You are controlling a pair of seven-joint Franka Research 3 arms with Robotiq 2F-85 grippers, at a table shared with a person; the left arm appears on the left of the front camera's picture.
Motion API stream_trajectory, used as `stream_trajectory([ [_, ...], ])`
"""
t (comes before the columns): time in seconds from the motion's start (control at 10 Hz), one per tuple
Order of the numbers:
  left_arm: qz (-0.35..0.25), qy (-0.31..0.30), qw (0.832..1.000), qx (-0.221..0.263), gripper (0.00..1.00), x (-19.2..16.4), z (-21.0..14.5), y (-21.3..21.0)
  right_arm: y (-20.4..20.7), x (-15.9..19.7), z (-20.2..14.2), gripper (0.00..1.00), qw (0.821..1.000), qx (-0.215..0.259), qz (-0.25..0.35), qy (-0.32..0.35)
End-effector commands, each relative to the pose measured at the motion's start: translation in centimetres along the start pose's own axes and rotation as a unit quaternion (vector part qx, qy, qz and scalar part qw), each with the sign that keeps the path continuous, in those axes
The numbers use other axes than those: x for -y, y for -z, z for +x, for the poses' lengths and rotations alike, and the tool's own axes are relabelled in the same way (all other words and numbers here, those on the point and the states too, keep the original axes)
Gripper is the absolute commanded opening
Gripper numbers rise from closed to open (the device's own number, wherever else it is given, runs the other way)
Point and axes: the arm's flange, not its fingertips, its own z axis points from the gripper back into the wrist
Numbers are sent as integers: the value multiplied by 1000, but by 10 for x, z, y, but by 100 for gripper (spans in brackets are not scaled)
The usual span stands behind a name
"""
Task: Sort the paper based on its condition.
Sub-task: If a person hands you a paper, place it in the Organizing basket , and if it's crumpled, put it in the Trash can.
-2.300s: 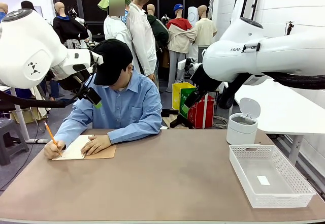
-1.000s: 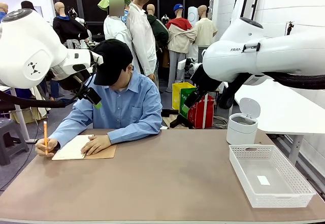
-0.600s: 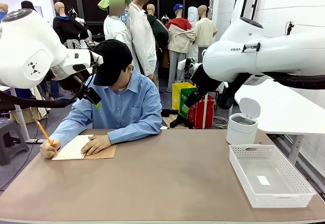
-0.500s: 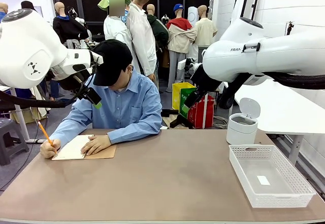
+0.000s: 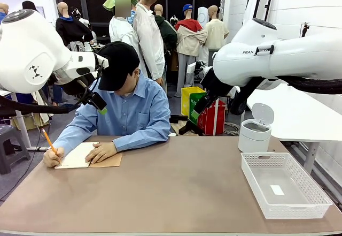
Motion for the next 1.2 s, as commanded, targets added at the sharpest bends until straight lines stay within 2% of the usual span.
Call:
stream_trajectory([
  [0.0, -2, 3, 1000, 2, 100, -1, 0, -1, 1, -1, 0, 100, 1000, -1, -1, 2],
  [1.1, -2, 3, 1000, 2, 100, -1, 0, -1, 1, -1, 0, 100, 1000, -1, -1, 2],
])
